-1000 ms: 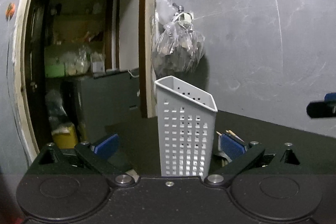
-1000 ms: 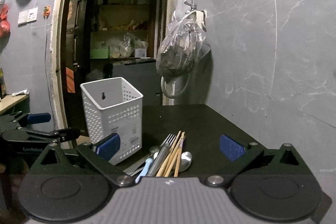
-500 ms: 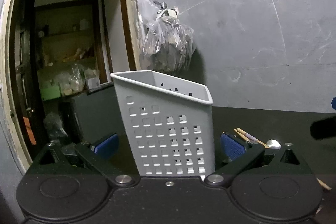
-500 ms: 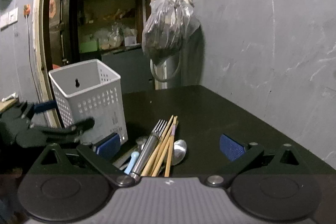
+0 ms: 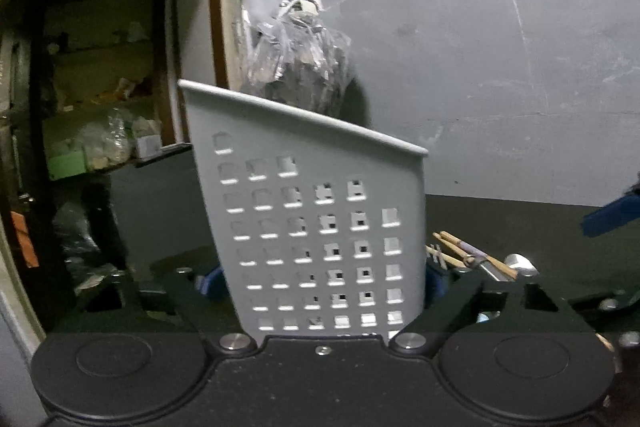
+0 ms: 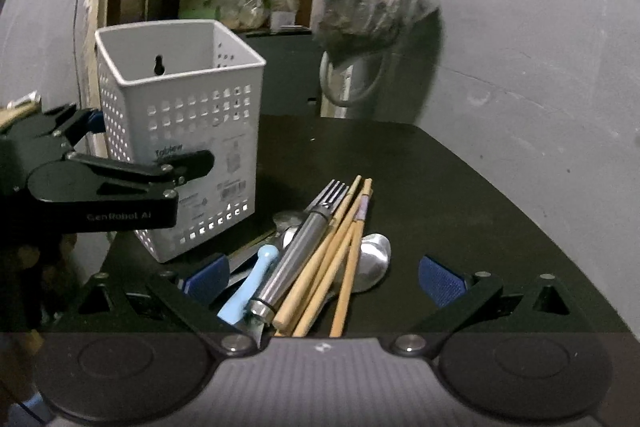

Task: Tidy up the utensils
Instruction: 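Grasp the white caddy rim with the left tool while the right tool approaches the utensils, then grasp the metal ring-handled utensil with the right tool and lift it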

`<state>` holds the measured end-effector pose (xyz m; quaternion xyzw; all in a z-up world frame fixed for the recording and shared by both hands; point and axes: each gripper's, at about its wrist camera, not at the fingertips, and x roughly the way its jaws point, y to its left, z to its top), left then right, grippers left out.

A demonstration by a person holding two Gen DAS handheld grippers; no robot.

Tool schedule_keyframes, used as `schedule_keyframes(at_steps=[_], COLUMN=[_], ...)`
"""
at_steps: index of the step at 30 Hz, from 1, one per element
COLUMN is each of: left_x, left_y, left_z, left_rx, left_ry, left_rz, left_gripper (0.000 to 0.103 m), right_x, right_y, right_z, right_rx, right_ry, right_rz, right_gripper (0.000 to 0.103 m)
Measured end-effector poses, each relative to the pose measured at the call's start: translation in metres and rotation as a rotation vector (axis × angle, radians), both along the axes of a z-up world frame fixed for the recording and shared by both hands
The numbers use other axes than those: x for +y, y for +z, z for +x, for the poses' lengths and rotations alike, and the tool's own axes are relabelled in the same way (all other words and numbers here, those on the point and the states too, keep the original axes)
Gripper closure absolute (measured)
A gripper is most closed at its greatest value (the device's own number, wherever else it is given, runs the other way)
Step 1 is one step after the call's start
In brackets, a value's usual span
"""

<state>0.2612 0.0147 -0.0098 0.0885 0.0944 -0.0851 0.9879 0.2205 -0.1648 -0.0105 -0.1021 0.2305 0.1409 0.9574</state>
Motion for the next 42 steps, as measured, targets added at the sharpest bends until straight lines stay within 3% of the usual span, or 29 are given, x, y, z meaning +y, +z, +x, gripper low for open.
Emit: schedule_keyframes(at_steps=[8, 15, 30, 35, 42], left_x=[0.004, 0.011, 0.008, 0.006, 0.001], left_y=[-0.004, -0.007, -0.005, -0.003, -0.003], left_z=[-0.001, -0.004, -0.018, -0.025, -0.036], left_rx=[0.003, -0.005, 0.01, 0.019, 0.02], left_ry=[-0.029, -0.059, -0.067, -0.058, -0.045], left_rz=[-0.002, -0.002, -0.021, -0.04, -0.045], left_gripper=[0.024, 0.024, 0.025, 0.026, 0.026], right_x=[0.014, 0.02, 0.027, 0.029, 0.016], right_y=[-0.004, -0.009, -0.003, -0.002, -0.001], right_z=[0.016, 0.034, 0.066, 0.068, 0.066], right_rx=[0.027, 0.081, 0.154, 0.16, 0.174], right_ry=[0.037, 0.036, -0.003, -0.022, -0.025], right_rz=[-0.021, -0.014, -0.027, -0.021, 0.08], right_gripper=[0.029, 0.064, 0.068, 0.075, 0.084])
